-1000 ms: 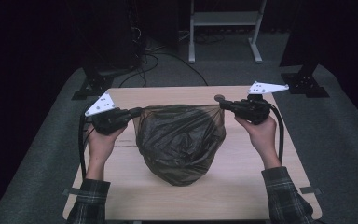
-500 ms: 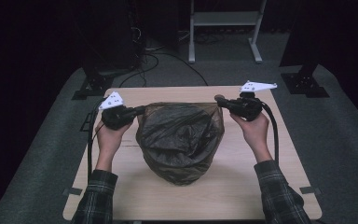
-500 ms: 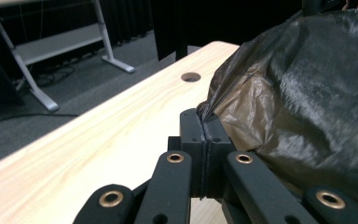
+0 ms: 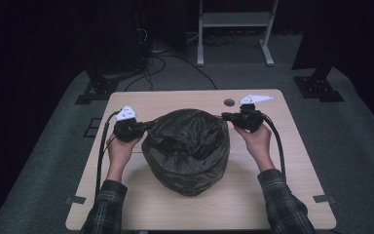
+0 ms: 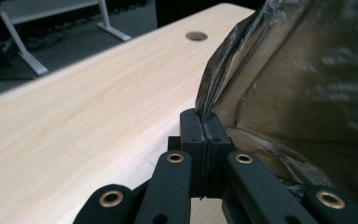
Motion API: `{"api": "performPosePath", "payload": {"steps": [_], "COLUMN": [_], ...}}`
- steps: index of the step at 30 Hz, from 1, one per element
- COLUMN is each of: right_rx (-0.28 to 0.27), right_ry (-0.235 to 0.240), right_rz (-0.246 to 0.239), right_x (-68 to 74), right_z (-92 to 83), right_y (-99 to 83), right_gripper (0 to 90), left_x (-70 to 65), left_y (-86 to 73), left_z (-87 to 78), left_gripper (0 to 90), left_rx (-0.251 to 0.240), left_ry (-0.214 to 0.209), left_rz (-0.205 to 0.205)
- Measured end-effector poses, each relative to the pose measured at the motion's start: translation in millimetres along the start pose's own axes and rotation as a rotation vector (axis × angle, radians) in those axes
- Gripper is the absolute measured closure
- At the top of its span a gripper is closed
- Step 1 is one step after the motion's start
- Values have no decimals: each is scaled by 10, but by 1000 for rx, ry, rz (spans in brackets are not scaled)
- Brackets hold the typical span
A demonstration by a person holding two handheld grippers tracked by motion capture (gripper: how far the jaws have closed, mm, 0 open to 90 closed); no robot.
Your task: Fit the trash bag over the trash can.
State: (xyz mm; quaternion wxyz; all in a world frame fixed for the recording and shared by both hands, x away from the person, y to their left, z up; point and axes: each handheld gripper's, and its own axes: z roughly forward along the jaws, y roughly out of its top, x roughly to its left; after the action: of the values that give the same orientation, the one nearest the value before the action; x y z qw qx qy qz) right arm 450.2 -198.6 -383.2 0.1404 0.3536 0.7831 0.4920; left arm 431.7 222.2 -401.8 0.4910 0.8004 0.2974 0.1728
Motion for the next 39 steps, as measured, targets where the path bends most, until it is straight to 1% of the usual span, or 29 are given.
{"api": "performPosePath", "payload": {"steps": [2, 3, 8, 11, 13, 15, 17, 18, 20, 22, 23, 24, 25, 27, 28, 29, 30, 32, 33, 36, 38, 39], "right_rx": [23, 26, 65, 83, 102, 117, 136, 138, 134, 117, 110, 100, 94, 70, 58, 46, 40, 29, 26, 5, 0, 2], "right_ry": [1, -2, -2, -1, -2, -3, -7, -8, -9, -5, -8, -11, -11, 2, 9, 20, 36, 63, 70, 134, 195, 210], "right_rz": [5, 5, 24, 32, 34, 35, 31, 33, 34, 39, 37, 35, 31, 22, 13, 4, 2, -8, -17, -52, -72, -93], "right_x": [-8, -10, -34, -35, -33, -33, -34, -34, -40, -41, -42, -32, -27, -13, -3, 11, 20, 47, 62, 157, 230, 270], "right_z": [59, 76, 197, 261, 309, 351, 381, 387, 372, 322, 297, 240, 201, 64, 0, -98, -146, -252, -297, -474, -566, -605], "right_y": [-65, -89, -245, -324, -377, -425, -461, -473, -470, -438, -420, -386, -364, -306, -286, -262, -254, -241, -239, -246, -257, -263], "right_gripper": [900, 900, 900, 900, 900, 900, 900, 900, 897, 750, 697, 648, 622, 598, 592, 586, 577, 560, 555, 512, 505, 489], "left_x": [-1, -1, 8, -1, 1, 8, 7, 13, 26, 43, 44, 38, 28, -12, -42, -62, -81, -129, -165, -274, -347, -380], "left_y": [-63, -106, -225, -295, -345, -384, -412, -415, -397, -359, -324, -300, -261, -205, -171, -158, -148, -129, -120, -88, -63, -53], "left_z": [34, 55, 103, 154, 193, 209, 208, 198, 150, 67, -12, -63, -151, -293, -395, -442, -489, -585, -642, -745, -792, -810], "left_gripper": [896, 897, 897, 896, 896, 896, 896, 885, 798, 686, 661, 630, 596, 538, 515, 482, 475, 451, 437, 385, 363, 353], "left_rx": [14, 27, 56, 77, 114, 127, 139, 138, 123, 92, 66, 50, 27, 0, -13, -21, -25, -37, -46, -67, -79, -82], "left_ry": [-3, 0, 4, 6, 15, 14, 24, 24, 42, 44, 41, 40, 30, 20, 4, -8, -17, -45, -71, -122, -151, -168], "left_rz": [-8, -8, -26, -28, -23, -29, -32, -36, -41, -56, -58, -57, -54, -42, -24, -18, -8, 9, 21, 53, 75, 87]}}
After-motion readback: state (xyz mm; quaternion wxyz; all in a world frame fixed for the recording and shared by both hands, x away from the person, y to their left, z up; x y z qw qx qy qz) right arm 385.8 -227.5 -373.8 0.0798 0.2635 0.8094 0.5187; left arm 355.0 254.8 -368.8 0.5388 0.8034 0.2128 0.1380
